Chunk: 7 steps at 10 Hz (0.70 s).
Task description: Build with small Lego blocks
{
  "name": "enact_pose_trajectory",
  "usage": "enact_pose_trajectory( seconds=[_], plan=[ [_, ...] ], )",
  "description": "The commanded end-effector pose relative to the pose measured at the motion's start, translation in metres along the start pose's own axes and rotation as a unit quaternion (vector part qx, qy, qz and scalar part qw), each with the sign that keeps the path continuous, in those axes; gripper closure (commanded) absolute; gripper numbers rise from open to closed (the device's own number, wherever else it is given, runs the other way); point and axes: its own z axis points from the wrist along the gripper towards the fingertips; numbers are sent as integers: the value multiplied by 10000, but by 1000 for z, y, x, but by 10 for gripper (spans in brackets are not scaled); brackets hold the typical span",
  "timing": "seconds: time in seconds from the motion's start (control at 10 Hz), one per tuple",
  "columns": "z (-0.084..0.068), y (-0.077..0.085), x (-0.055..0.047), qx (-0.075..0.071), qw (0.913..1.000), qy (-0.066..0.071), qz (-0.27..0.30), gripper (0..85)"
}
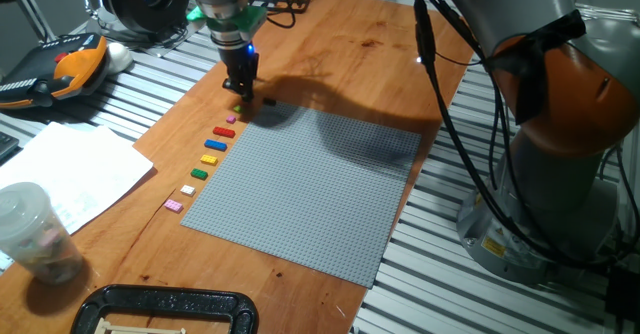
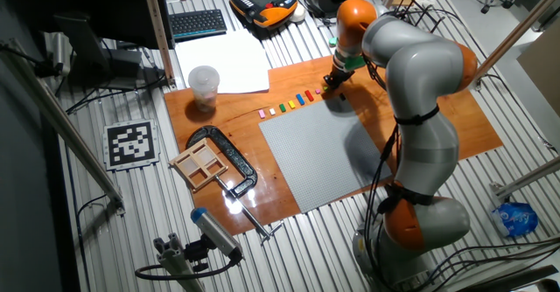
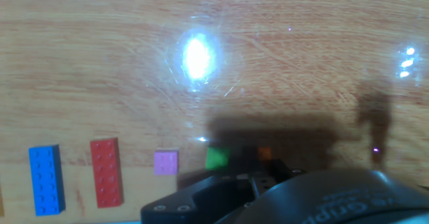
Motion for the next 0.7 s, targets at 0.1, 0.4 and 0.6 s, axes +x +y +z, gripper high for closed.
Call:
enact_pose_trajectory(
  seconds=[0.1, 0.4, 0.6],
  plan=[
    [-3, 1, 3, -4, 10000, 0, 16, 850],
    [-11, 1, 15, 16, 10000, 55, 40, 850],
    [-13, 3, 22, 16, 10000, 55, 48, 850]
  ],
)
